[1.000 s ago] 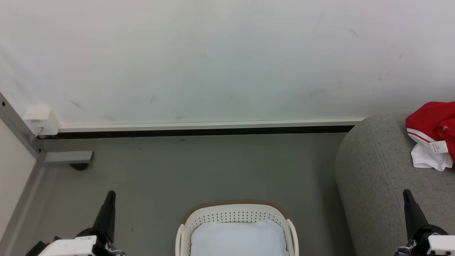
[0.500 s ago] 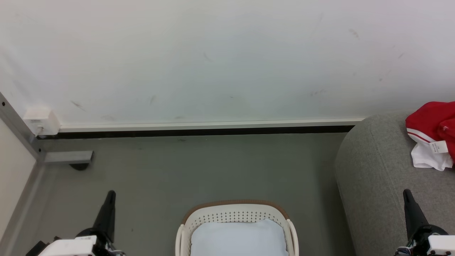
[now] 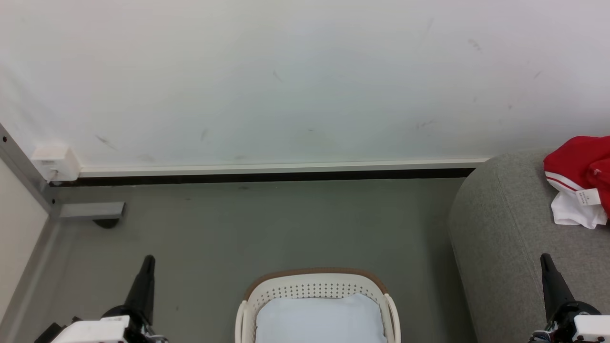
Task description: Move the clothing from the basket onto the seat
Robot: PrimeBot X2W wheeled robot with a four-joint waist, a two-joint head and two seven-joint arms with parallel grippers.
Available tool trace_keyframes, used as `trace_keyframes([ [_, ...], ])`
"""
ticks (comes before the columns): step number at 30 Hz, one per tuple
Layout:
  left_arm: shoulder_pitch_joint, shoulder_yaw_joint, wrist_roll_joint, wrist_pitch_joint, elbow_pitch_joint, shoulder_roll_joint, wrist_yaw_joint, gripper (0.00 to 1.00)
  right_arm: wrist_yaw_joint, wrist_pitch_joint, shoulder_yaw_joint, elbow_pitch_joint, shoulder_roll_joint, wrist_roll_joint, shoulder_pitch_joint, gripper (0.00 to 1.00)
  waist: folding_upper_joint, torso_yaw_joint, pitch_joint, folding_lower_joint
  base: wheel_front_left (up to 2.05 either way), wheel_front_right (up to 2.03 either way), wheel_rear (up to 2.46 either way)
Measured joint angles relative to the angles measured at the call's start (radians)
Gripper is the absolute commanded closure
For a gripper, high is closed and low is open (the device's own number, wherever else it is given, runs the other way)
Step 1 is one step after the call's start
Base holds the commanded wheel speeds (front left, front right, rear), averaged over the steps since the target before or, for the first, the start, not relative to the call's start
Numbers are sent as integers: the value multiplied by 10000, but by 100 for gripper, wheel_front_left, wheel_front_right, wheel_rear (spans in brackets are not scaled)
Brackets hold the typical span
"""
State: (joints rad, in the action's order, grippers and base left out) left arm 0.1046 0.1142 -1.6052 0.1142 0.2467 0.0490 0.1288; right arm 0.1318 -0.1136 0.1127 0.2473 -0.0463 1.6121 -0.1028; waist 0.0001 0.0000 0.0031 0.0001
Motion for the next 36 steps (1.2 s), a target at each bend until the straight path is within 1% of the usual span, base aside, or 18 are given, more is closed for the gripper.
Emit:
trace_keyframes([
  [36, 1, 0, 0, -2, -2, 0, 0, 100, 0, 0, 0, -2, -2, 0, -1, 100, 0, 0, 0, 0, 0, 0, 0],
])
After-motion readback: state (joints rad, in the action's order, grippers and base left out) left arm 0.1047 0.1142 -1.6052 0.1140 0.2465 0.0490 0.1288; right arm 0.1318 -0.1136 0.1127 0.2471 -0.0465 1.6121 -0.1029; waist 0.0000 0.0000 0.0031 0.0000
